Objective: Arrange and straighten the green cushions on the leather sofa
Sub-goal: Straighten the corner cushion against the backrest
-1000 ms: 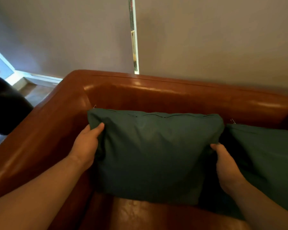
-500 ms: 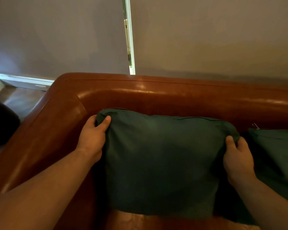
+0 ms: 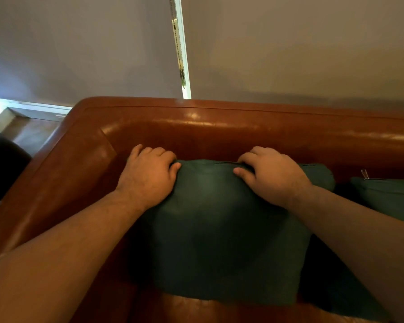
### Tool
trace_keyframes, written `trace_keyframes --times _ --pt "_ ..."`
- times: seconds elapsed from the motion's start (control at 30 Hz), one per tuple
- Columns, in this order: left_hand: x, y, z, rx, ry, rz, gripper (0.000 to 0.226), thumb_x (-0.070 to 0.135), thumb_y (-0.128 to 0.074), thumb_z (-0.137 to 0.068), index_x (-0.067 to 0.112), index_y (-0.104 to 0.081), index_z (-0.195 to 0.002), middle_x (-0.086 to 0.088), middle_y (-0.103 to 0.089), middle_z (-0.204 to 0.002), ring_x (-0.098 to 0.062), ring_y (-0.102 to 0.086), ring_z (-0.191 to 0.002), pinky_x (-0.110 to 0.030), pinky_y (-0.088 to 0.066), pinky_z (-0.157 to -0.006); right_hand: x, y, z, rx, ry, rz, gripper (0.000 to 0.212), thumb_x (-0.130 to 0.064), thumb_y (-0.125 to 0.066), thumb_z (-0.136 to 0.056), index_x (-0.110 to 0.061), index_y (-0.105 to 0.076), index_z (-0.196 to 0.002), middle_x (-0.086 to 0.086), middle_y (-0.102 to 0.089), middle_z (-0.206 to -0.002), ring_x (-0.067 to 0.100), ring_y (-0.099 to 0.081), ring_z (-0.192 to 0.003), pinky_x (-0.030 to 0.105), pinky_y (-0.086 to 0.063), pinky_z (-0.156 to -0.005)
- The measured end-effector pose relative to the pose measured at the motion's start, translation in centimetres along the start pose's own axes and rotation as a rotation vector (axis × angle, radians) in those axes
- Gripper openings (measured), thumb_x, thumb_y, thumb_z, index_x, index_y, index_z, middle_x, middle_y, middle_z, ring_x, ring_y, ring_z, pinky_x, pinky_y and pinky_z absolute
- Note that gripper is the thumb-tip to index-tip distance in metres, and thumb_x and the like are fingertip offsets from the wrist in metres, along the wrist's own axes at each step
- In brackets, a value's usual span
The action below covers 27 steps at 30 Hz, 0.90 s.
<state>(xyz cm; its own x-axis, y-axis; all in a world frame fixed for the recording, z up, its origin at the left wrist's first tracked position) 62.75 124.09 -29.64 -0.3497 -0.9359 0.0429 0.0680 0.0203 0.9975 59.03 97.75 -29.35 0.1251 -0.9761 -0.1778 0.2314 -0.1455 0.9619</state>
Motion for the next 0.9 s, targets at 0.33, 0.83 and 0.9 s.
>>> trace_keyframes --times 0.33,0.83,0.9 --pt "-0.7 -0.1 -1.4 0.191 -0.016 0.099 0.034 0.037 -0.042 -0.109 0.015 -0.068 -0.113 -0.006 -0.067 -0.103 -0.032 -0.06 -0.098 -0.047 -0.042 -0.085 2.8 -0.3 -1.6 0.208 0.099 -0.142 0.043 -0.058 -0.041 -0.107 -0.023 -0.064 -0.098 -0.003 -0.058 -0.092 0.022 -0.057 -0.086 0.037 -0.045 -0.076" --pt "-2.4 -1.2 -0.8 0.341 0.089 0.07 0.041 0.053 -0.058 -0.103 0.016 -0.077 -0.104 -0.01 -0.066 -0.107 -0.037 -0.058 -0.108 -0.055 -0.039 -0.107 10.6 0.1 1.7 0.369 0.106 0.2 0.053 -0.068 -0.03 -0.102 -0.028 -0.045 -0.071 -0.002 -0.047 -0.07 0.031 -0.054 -0.062 0.036 -0.048 -0.053" --pt "-3.5 -1.6 -0.1 0.385 0.158 0.209 0.04 0.053 -0.067 -0.098 0.014 -0.076 -0.101 -0.012 -0.064 -0.113 -0.036 -0.057 -0.113 -0.048 -0.041 -0.107 10.0 0.0 1.6 0.376 0.133 0.216 0.051 -0.066 -0.03 -0.102 -0.03 -0.042 -0.068 -0.001 -0.047 -0.069 0.033 -0.056 -0.062 0.033 -0.043 -0.054"
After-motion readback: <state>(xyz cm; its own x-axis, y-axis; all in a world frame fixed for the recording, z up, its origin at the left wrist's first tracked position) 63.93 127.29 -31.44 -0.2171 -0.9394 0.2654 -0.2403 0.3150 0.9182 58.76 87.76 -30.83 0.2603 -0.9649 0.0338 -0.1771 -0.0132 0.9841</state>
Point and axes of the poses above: each hand's wrist, its own z-axis away from the middle knuckle, its own y-axis out of the back of the hand, x = y × z, the point moved 3 cm from there along -z, towards the middle knuckle
